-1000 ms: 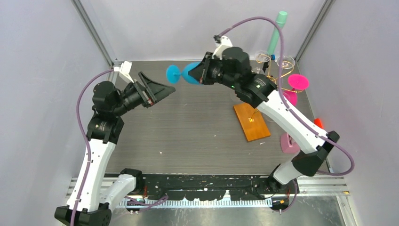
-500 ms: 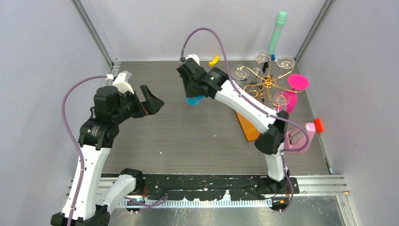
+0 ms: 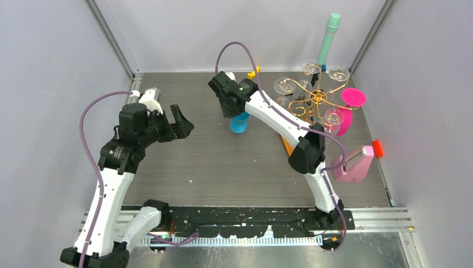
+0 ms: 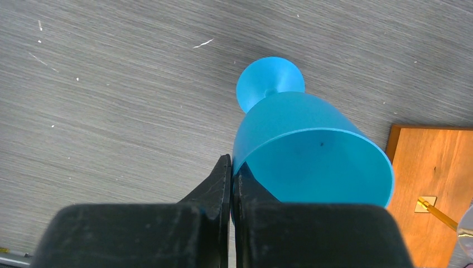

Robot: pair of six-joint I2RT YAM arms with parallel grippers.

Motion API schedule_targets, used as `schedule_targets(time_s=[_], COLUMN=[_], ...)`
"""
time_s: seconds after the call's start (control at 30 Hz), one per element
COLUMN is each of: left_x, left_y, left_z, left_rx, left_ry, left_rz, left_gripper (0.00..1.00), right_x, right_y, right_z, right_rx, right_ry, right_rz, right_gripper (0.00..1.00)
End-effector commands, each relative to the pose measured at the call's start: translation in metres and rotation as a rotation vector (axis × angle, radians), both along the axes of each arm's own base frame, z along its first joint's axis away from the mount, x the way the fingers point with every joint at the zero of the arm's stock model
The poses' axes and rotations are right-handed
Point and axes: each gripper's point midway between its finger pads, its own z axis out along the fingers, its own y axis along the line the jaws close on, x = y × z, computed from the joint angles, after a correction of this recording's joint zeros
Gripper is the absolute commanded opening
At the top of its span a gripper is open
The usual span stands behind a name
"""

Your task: Take the wine glass off the wine glass rack

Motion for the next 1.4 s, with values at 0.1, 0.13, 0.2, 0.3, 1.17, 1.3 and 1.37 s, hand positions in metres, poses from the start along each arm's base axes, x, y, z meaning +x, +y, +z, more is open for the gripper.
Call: schedule_targets(time_s=[0.1,0.13,0.2,0.3,1.17,1.3,1.37], left_x=[0.007,0.007,0.007,0.006,0.008,0.009,0.017], left_y=[-0.004,-0.004,-0.004,-0.004,-0.019,-0.056,-0.064], left_z=[-0.004,-0.005,-0.007,-0.009,0.019,0.051,0.062], left_rx=[-0.008,-0.01,-0.008,-0.01,-0.072,-0.253,-0.309], left_ry=[-0.003,0.0,0.005,0.01,-0.052,-0.111,-0.128], left_rz=[-0.004,-0.006,-0.007,-0.007,-0.073,-0.223,-0.241], left_gripper=[1.0,1.0,1.0,1.0,1.0,0.99,0.99], right_x=[0.016,0.017,0.019,0.023,-0.007,-0.048,-0.063], right_y=[-0.004,-0.005,-0.008,-0.012,0.001,-0.001,-0.013], right_z=[0.005,0.003,0.0,-0.002,0.177,0.227,0.247], right_rx=[0.022,0.018,0.014,0.018,0.449,0.669,0.735], right_ry=[-0.012,-0.008,-0.002,0.011,-0.231,-0.264,-0.316], right_rz=[-0.005,-0.005,-0.011,-0.017,0.131,0.208,0.214], right_gripper=[0.01,0.02,0.04,0.08,0.47,0.4,0.36])
